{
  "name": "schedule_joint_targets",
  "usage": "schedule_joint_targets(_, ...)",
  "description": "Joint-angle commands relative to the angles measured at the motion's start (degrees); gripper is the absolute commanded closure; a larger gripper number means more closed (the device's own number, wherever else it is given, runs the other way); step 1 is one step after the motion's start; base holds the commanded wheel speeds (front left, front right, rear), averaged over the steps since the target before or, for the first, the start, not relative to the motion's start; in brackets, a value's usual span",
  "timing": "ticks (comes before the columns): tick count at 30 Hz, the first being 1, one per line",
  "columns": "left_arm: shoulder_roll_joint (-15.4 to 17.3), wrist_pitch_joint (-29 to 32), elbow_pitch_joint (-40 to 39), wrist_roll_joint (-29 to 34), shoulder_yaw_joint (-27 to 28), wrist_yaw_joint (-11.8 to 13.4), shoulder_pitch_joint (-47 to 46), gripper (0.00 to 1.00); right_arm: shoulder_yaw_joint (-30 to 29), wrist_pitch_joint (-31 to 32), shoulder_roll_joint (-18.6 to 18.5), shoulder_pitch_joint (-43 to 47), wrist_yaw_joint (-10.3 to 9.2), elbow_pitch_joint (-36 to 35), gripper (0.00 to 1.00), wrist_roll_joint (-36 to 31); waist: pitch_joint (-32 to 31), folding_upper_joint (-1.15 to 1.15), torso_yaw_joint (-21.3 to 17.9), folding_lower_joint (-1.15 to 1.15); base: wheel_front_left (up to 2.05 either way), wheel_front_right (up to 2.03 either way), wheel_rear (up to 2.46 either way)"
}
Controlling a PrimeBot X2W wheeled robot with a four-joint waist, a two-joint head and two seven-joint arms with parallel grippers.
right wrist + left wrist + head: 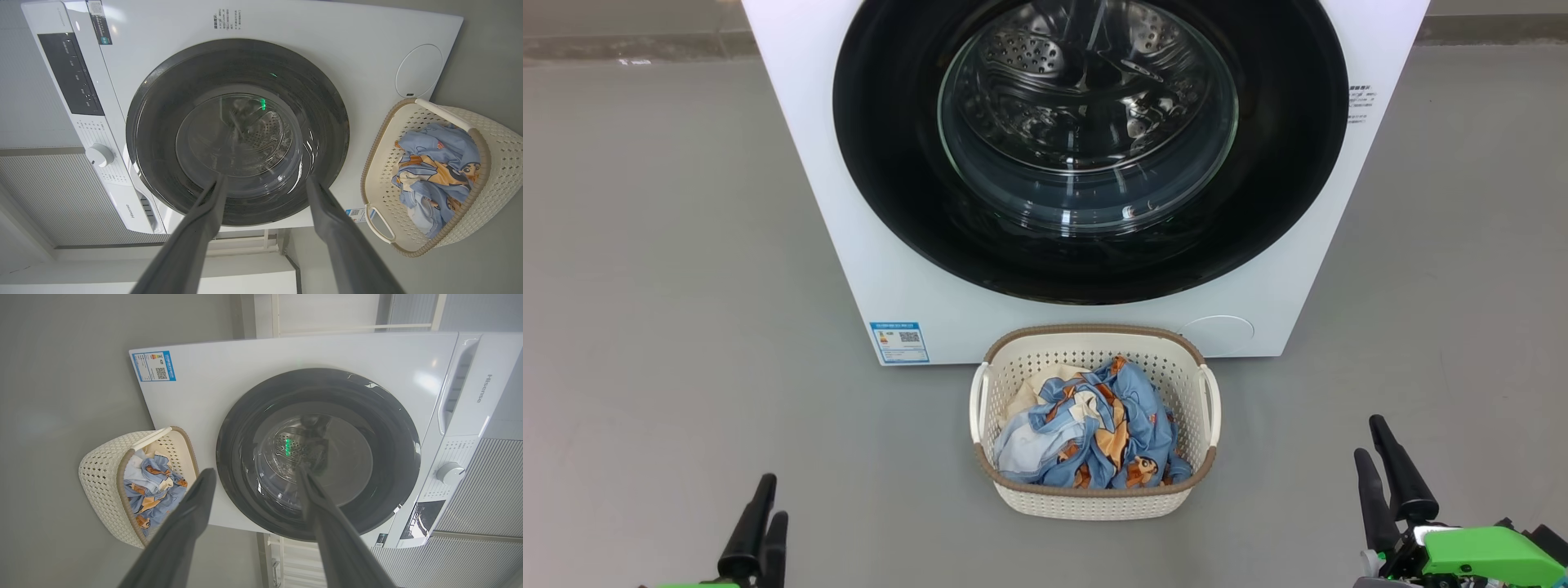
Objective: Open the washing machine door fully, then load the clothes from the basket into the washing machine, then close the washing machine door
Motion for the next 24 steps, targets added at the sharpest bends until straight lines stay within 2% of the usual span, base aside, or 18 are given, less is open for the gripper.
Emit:
schedule_joint_targets(1, 1.07, -0.58, -2.13, 0.61, 0.23, -0.24, -2.70, 0.00, 0.70, -0.61, -0.31, -2.64, 0.01, -1.92, 0.00, -0.49, 0.01, 0.00, -0.01, -0.01, 0.00, 0.00, 0.00)
schedule_joint_targets(11, 1.83, -2.35, -3.55, 3.48, -0.77, -0.28, -3.38, 0.00, 2.52, -2.25, -0.80, -3.51, 0.02, -2.98, 0.00, -4.06, 0.03, 0.00, 0.01, -0.01, 0.00, 0.00, 0.00)
schedule_joint_targets(24, 2.80, -4.41, -4.48, 11.63, -2.24, -0.33, -4.11, 0.00, 4.59, -4.17, -0.97, -4.52, 0.03, -4.16, 0.00, -9.38, 0.04, 0.00, 0.02, -0.01, 0.00, 0.00, 0.00)
